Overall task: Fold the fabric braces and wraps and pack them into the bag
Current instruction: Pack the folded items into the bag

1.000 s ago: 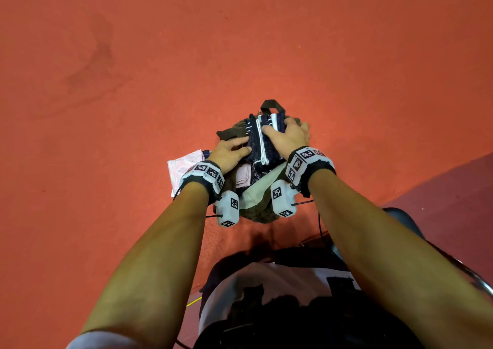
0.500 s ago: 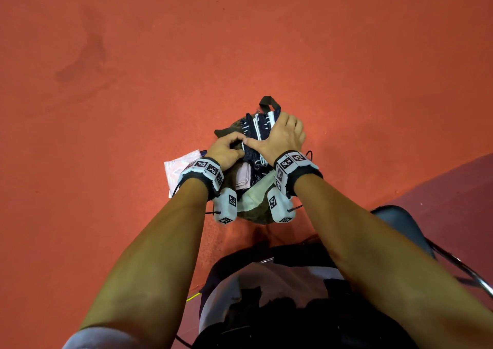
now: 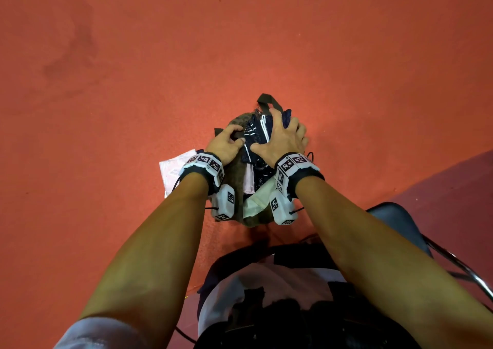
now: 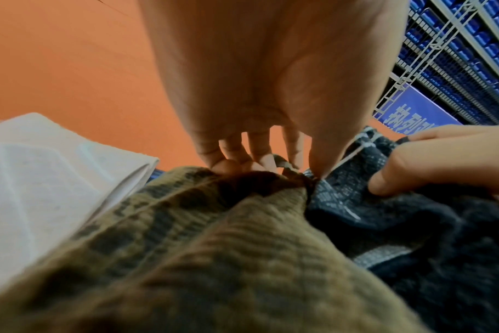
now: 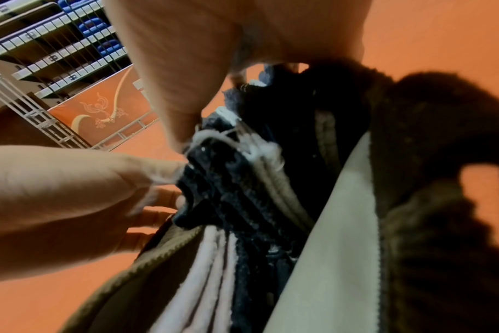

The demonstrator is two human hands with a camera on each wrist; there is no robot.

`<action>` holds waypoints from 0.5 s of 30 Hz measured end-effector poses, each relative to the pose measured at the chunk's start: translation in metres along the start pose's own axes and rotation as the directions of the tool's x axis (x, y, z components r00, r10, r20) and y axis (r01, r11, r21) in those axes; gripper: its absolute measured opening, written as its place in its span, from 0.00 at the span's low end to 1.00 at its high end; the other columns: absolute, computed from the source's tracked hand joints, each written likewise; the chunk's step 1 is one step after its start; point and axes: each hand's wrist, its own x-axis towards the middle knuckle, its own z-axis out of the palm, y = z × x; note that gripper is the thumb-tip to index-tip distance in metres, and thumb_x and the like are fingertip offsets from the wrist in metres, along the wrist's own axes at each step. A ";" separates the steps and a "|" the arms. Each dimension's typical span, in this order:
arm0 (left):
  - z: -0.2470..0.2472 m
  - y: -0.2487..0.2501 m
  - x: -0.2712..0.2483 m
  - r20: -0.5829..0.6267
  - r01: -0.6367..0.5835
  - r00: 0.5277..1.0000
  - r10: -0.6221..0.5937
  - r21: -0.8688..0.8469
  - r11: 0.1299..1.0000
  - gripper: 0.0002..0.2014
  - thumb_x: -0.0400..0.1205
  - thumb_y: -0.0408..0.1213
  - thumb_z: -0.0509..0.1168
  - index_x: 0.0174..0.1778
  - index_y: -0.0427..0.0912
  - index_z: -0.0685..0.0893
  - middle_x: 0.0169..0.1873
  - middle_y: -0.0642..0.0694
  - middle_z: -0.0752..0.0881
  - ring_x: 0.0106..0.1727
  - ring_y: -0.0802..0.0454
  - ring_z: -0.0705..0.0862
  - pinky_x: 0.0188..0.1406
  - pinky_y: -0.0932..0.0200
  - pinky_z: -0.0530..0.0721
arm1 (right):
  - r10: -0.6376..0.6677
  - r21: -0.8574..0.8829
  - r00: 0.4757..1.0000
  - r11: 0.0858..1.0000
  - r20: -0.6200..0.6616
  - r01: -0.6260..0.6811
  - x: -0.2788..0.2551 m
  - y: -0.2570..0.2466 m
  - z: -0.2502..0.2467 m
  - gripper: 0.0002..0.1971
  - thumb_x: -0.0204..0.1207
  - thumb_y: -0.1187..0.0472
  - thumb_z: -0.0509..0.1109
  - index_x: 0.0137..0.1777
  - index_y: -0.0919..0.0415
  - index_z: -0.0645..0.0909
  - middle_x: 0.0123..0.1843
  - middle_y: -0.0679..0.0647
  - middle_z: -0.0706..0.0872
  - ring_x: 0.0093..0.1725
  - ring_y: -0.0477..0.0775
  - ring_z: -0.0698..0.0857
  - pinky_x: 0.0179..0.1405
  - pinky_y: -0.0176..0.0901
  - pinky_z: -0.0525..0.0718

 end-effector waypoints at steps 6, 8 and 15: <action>0.002 0.006 0.002 -0.036 0.003 0.999 0.003 0.155 0.988 0.12 0.88 0.42 0.61 0.61 0.44 0.86 0.66 0.43 0.82 0.63 0.43 0.83 0.64 0.55 0.78 | 0.001 0.011 1.000 1.000 0.018 -0.001 0.003 0.003 -0.004 0.46 0.62 0.39 0.77 0.80 0.38 0.59 0.76 0.60 0.66 0.75 0.67 0.66 0.71 0.63 0.68; 0.004 0.009 0.003 -0.084 -0.013 0.996 0.026 0.153 0.988 0.12 0.88 0.38 0.62 0.60 0.37 0.87 0.70 0.44 0.76 0.68 0.44 0.79 0.63 0.62 0.70 | -0.009 0.021 1.000 1.000 0.017 0.009 0.002 0.002 -0.006 0.46 0.62 0.39 0.77 0.79 0.38 0.59 0.76 0.59 0.67 0.74 0.67 0.67 0.70 0.63 0.69; -0.007 0.015 -0.003 -0.216 -0.104 0.973 0.083 -0.086 0.991 0.11 0.82 0.27 0.67 0.59 0.36 0.88 0.66 0.46 0.76 0.64 0.48 0.81 0.69 0.64 0.75 | -0.106 -0.015 0.993 0.994 -0.054 0.106 -0.008 -0.003 -0.007 0.47 0.62 0.40 0.76 0.81 0.44 0.61 0.76 0.58 0.73 0.77 0.64 0.65 0.76 0.60 0.65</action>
